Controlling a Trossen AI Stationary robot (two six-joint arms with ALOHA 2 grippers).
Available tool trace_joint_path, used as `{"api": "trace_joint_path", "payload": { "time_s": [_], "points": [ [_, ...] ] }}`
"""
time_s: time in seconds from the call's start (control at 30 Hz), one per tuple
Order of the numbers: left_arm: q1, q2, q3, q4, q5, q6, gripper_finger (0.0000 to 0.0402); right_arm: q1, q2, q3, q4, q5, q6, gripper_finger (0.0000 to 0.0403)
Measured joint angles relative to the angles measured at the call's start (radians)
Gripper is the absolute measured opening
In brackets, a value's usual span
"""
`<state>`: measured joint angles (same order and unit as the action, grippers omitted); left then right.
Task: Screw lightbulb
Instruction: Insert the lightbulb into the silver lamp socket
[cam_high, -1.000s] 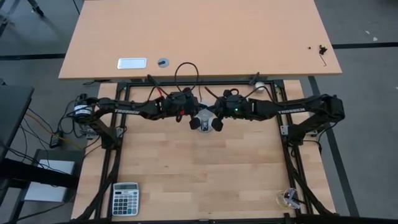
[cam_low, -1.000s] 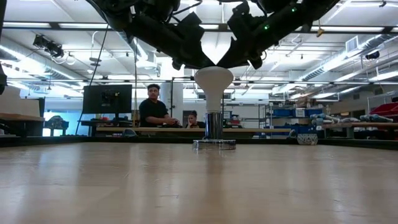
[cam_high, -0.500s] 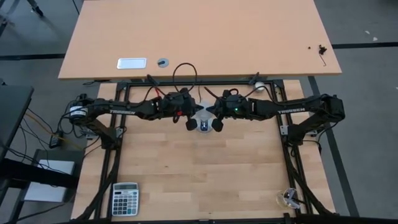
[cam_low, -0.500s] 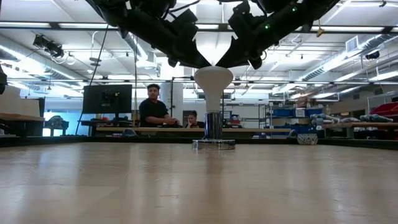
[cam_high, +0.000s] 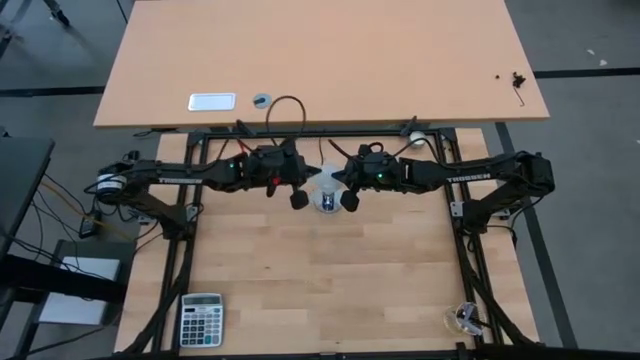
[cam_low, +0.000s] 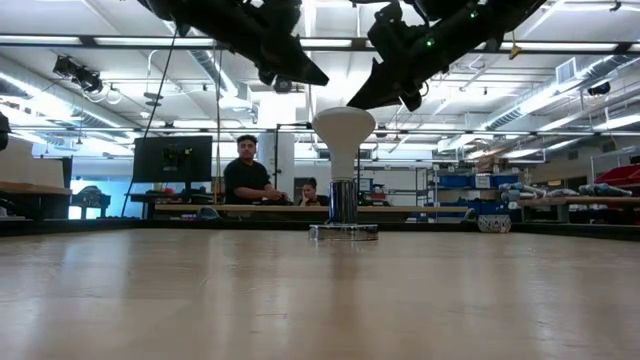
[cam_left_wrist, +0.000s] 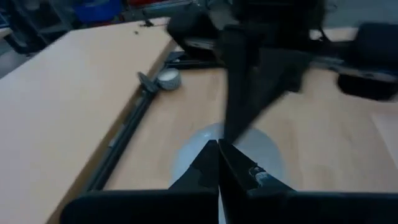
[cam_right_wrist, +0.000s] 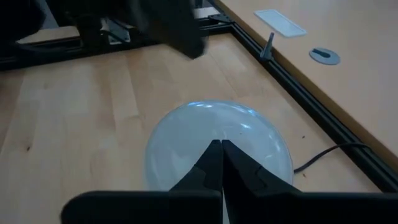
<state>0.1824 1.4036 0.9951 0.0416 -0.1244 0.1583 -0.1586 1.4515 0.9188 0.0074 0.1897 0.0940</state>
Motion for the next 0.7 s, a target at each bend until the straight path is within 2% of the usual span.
{"api": "trace_joint_path", "payload": {
  "time_s": [0.2,0.47,0.7],
  "points": [
    [-0.058,0.013,0.0,-0.083,0.029,0.046,0.0,-0.001,0.001,-0.001,0.008,-0.007,-0.003,0.0008],
    [-0.094,0.014,-0.003,-0.095,0.028,0.094,0.0,-0.002,0.002,-0.002,0.023,-0.01,-0.008,0.0008],
    [-0.093,0.05,-0.002,-0.09,-0.044,0.102,0.0,-0.001,0.002,-0.002,0.031,-0.034,-0.008,0.0008]
  ]
}}
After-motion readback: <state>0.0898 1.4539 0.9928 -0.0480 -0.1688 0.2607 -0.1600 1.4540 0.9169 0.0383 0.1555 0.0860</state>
